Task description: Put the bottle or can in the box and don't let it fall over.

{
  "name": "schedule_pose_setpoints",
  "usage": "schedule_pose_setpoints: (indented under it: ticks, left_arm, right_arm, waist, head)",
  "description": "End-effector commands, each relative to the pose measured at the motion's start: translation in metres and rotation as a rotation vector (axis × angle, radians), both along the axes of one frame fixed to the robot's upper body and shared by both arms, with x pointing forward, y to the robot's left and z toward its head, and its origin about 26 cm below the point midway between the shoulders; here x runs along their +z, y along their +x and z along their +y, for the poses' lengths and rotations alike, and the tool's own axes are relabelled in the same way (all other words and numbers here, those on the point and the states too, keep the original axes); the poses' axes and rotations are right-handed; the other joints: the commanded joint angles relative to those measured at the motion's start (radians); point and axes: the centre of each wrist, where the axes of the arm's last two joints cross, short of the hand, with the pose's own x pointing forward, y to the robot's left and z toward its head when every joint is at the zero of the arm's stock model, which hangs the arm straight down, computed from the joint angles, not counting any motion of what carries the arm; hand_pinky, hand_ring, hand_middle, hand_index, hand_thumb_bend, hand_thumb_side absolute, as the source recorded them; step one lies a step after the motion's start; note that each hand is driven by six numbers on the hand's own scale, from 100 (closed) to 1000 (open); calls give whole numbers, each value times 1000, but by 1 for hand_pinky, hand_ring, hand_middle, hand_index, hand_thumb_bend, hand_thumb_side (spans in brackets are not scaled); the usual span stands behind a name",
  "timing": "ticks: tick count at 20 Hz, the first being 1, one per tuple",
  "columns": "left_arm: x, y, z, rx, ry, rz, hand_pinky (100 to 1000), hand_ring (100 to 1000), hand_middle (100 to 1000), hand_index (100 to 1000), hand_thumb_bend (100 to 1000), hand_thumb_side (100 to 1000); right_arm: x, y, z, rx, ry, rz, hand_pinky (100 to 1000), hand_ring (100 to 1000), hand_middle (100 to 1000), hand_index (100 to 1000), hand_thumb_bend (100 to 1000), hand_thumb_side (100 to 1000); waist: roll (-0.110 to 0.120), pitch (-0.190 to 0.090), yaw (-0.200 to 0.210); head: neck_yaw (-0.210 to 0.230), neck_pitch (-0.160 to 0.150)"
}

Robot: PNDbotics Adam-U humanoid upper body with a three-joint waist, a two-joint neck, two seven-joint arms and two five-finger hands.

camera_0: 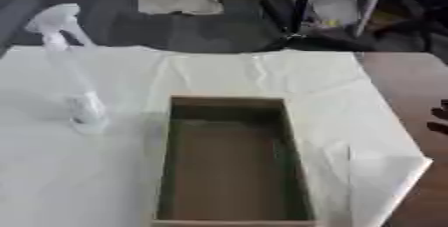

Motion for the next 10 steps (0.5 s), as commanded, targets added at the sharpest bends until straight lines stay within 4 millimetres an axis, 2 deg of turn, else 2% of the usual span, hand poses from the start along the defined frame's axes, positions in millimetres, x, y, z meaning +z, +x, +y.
schedule_pose_setpoints:
  ticks: [1,7,10]
  left_arm:
    - [16,-2,-5,-22,135,29,851,801,802,834,100,610]
    - [18,0,-10,-65,262,136,861,775,778,849,100,705]
    - [18,0,-11,-80,283,166,864,775,780,851,100,724]
  right_arm:
    - [4,-2,-3,-22,-25,-11,739,811,792,751,100,643]
    - [5,0,-2,-19,-20,-14,740,815,795,751,100,644]
    - [4,0,-1,-17,-15,-8,745,824,801,751,100,643]
  waist:
    - [6,-18,7]
    - [5,-20,7]
    - [5,-18,4]
  head:
    - [-9,9]
    - [-9,15]
    - [-4,15]
